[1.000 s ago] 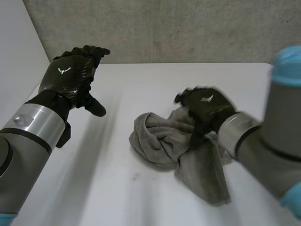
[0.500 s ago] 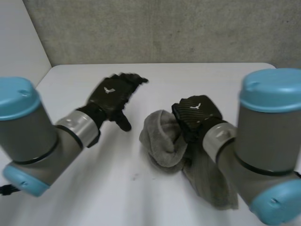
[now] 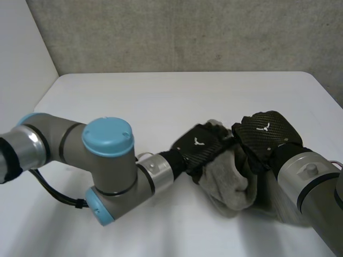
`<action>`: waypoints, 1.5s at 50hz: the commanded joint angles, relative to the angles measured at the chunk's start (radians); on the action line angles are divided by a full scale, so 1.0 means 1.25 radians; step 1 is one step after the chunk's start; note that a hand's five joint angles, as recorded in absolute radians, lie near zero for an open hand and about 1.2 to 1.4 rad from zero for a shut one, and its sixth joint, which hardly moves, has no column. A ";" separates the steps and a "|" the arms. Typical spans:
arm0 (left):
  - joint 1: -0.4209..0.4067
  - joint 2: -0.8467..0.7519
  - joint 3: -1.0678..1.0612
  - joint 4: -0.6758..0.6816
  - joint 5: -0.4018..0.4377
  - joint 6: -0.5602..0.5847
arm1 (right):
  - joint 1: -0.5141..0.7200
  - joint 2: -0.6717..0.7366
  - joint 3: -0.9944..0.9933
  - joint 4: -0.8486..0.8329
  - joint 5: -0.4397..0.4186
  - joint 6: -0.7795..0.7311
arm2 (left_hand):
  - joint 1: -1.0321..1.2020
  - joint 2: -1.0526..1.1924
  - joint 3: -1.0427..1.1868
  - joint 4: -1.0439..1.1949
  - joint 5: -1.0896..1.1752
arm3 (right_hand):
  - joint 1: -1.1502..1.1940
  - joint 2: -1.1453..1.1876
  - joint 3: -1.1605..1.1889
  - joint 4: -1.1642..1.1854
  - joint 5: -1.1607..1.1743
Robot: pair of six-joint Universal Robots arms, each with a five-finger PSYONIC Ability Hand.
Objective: Fold the towel.
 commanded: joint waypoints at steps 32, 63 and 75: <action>0.062 0.285 0.096 0.085 -0.608 -0.048 | -0.057 0.138 -0.233 -0.547 -0.082 0.054 | 0.957 0.957 0.956 0.957 0.953 | 0.372 0.193 0.177 0.169 0.203; -0.002 0.372 -0.371 -0.184 -0.605 -0.048 | -0.091 0.267 -0.097 -0.022 -0.158 -0.073 | 0.053 0.053 0.052 0.053 0.050 | 0.372 0.193 0.177 0.169 0.203; 0.134 0.391 -0.300 -0.175 -0.340 -0.043 | -0.135 0.245 -0.016 -0.095 -0.165 -0.073 | 0.105 0.104 0.103 0.104 0.101 | 0.372 0.193 0.177 0.169 0.203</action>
